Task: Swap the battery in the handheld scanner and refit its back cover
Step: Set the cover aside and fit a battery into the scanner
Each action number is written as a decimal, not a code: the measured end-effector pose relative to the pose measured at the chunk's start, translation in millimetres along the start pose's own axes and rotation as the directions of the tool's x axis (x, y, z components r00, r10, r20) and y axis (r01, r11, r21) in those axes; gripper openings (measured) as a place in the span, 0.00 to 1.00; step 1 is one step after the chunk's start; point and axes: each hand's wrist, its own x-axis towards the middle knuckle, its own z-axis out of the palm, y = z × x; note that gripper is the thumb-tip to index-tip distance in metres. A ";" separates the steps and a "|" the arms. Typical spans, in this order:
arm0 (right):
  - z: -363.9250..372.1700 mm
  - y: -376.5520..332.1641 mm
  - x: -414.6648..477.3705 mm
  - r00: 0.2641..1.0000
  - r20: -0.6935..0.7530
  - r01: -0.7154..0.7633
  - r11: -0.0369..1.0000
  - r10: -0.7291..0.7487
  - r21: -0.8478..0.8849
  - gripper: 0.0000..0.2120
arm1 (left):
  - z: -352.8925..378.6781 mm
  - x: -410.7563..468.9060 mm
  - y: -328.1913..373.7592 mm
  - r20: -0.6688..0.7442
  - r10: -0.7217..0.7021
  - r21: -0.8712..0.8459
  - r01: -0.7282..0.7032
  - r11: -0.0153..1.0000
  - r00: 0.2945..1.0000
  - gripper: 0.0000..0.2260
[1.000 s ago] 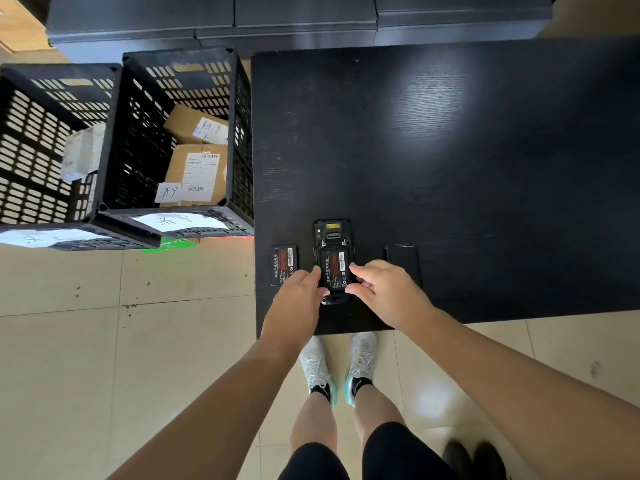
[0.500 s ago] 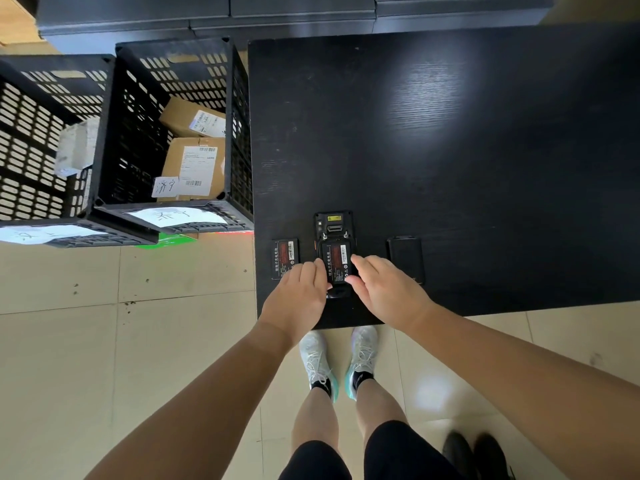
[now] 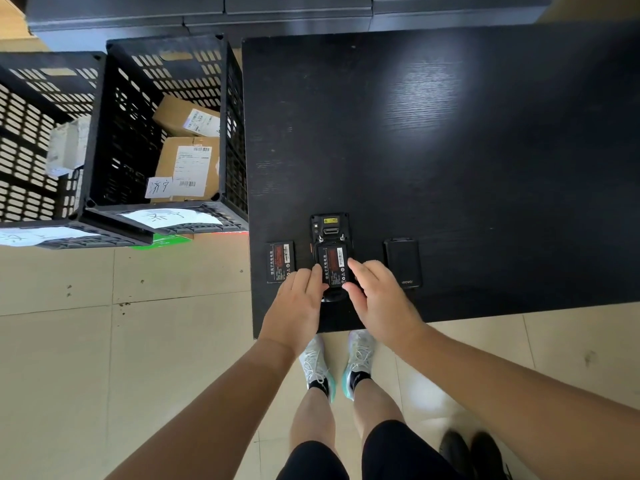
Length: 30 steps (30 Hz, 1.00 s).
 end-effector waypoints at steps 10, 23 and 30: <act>-0.5 -48.1 7.2 0.750 0.120 -0.592 0.579 0.650 0.561 0.17 | -23.0 15.2 65.4 0.210 -0.716 -0.564 0.680 0.467 0.666 0.16; -14.1 -42.8 18.8 0.634 0.322 -0.667 0.285 0.703 0.689 0.16 | -30.5 29.5 56.1 0.455 -0.815 -0.717 0.691 -0.097 0.358 0.13; -21.2 -39.1 22.8 0.642 0.384 -0.687 0.276 0.664 0.672 0.14 | -26.6 32.2 47.5 0.496 -0.788 -0.732 0.664 -0.154 0.364 0.09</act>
